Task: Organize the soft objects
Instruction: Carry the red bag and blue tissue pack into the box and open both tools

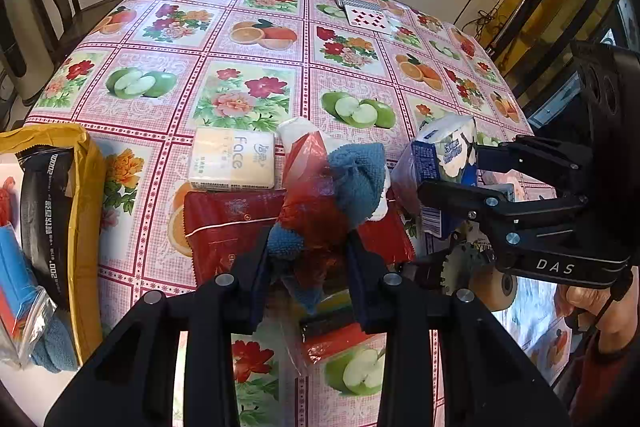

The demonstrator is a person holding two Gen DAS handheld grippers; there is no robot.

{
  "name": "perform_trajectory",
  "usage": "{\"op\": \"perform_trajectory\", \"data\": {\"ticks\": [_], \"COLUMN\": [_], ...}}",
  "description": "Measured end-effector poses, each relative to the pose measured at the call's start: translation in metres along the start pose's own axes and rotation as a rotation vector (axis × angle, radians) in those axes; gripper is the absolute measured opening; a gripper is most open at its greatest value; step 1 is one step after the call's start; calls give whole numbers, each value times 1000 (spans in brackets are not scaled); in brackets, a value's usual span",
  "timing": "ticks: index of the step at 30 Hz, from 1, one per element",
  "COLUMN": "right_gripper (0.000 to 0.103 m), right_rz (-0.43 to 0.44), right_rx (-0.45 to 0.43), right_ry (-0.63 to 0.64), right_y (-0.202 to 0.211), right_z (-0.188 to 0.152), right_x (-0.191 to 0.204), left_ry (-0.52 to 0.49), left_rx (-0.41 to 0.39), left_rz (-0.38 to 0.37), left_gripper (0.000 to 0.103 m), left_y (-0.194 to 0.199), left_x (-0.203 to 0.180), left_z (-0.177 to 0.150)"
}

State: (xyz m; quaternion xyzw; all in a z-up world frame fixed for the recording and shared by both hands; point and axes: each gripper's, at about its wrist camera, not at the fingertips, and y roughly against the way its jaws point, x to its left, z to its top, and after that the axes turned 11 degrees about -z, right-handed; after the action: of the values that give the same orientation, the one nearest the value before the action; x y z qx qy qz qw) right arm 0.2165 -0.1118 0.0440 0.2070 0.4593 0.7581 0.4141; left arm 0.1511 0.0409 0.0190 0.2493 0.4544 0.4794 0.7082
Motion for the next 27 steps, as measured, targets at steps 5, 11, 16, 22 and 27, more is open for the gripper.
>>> {"op": "perform_trajectory", "data": {"ticks": [5, 11, 16, 22, 27], "right_gripper": [53, 53, 52, 52, 52], "right_rz": [18, 111, 201, 273, 302], "right_rx": [-22, -71, -92, -93, -90], "right_ry": [5, 27, 73, 74, 49], "right_y": [10, 25, 24, 2, -17], "right_z": [11, 34, 58, 84, 102], "right_x": [21, 74, 141, 206, 241], "left_ry": [15, 9, 53, 133, 167], "left_rx": [-26, -84, -131, -150, -158], "left_rz": [10, 57, 160, 282, 344], "left_gripper": [31, 31, 31, 31, 31], "left_y": [19, 62, 100, 128, 143], "left_x": [13, 34, 82, 147, 181], "left_z": [-6, -14, -23, -46, -64]}}
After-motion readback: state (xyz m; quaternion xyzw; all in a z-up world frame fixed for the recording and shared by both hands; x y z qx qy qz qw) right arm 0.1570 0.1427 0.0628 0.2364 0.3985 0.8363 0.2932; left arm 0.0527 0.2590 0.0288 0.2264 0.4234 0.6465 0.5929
